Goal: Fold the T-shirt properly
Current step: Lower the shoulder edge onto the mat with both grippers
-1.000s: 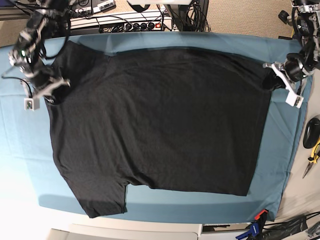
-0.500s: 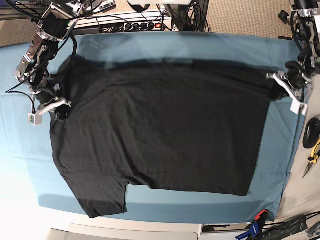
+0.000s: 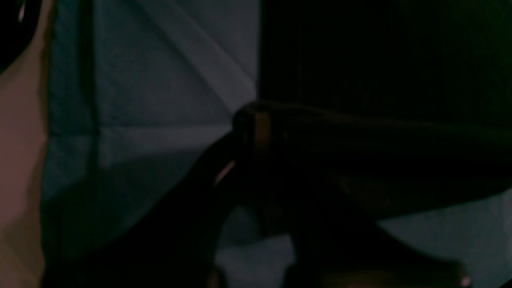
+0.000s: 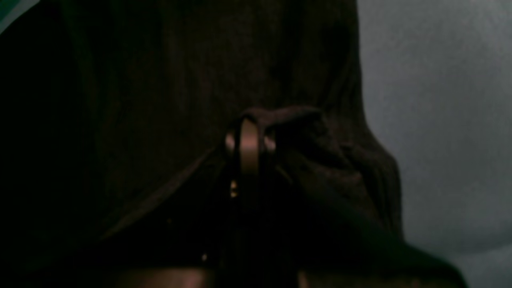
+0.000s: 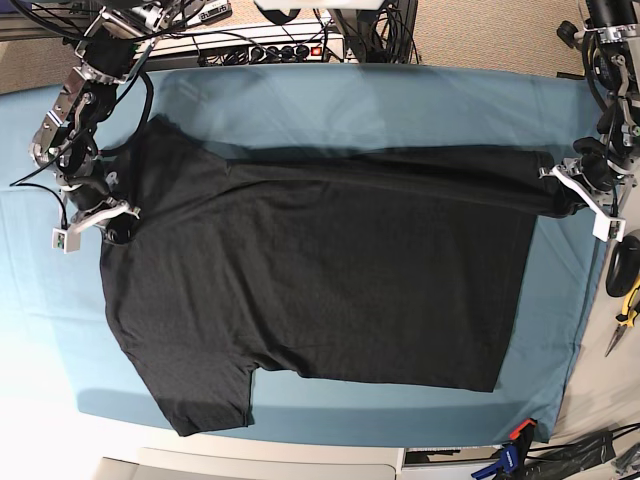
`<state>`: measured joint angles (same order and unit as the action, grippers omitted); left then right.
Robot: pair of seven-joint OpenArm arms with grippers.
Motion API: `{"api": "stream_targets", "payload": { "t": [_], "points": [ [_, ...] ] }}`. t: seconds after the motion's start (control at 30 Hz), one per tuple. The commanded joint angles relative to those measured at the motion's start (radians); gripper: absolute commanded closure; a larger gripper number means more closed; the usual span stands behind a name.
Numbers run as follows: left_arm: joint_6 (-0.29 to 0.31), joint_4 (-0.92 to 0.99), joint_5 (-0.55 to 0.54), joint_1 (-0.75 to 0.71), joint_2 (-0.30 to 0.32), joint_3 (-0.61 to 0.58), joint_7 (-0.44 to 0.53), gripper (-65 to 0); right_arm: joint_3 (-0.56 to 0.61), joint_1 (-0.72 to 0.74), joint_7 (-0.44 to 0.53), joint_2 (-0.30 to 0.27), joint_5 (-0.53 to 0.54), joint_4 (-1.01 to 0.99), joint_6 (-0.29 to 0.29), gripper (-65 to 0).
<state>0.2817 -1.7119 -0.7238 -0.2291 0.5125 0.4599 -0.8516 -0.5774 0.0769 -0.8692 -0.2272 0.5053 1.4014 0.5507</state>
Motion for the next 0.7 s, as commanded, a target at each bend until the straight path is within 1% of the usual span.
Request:
{"api": "stream_targets", "payload": {
  "t": [0.0, 0.23, 0.4, 0.5, 0.53, 0.63, 0.67],
  "points": [
    [0.003, -0.013, -0.009, 0.011, 0.019, 0.008, 0.023, 0.0, -0.004, 0.030, 0.028, -0.019, 0.018, 0.017, 0.008, 0.0],
    [0.003, -0.013, 0.007, 0.011, 0.020, 0.007, 0.031, 0.0, -0.004, 0.076, 0.020, -0.023, 0.003, 0.017, 0.006, 0.0],
    [0.003, -0.013, 0.014, 0.011, 0.020, 0.007, 0.033, 0.0, -0.004, 0.078, -0.060, -0.023, 0.048, 0.017, 0.006, 0.0],
    [0.003, -0.013, 0.014, 0.011, 0.020, 0.007, 0.034, 0.0, -0.004, 0.079, -0.048, -0.023, 0.021, 0.017, 0.005, 0.0],
    [0.003, -0.013, 0.014, 0.011, 0.020, 0.007, 0.035, 0.0, -0.004, 0.078, -0.035, -0.022, 0.001, 0.017, 0.001, 0.0],
    [0.003, -0.013, 0.015, 0.011, 0.020, 0.007, 0.037, 0.0, -0.004, 0.078, -0.016, -0.023, -0.045, 0.017, -0.051, 0.0],
    [0.003, -0.013, 0.016, 0.011, 0.020, 0.007, 0.037, 0.0, -0.004, 0.078, -0.015, -0.023, -0.055, 0.017, -0.058, 0.0]
  ]
}}
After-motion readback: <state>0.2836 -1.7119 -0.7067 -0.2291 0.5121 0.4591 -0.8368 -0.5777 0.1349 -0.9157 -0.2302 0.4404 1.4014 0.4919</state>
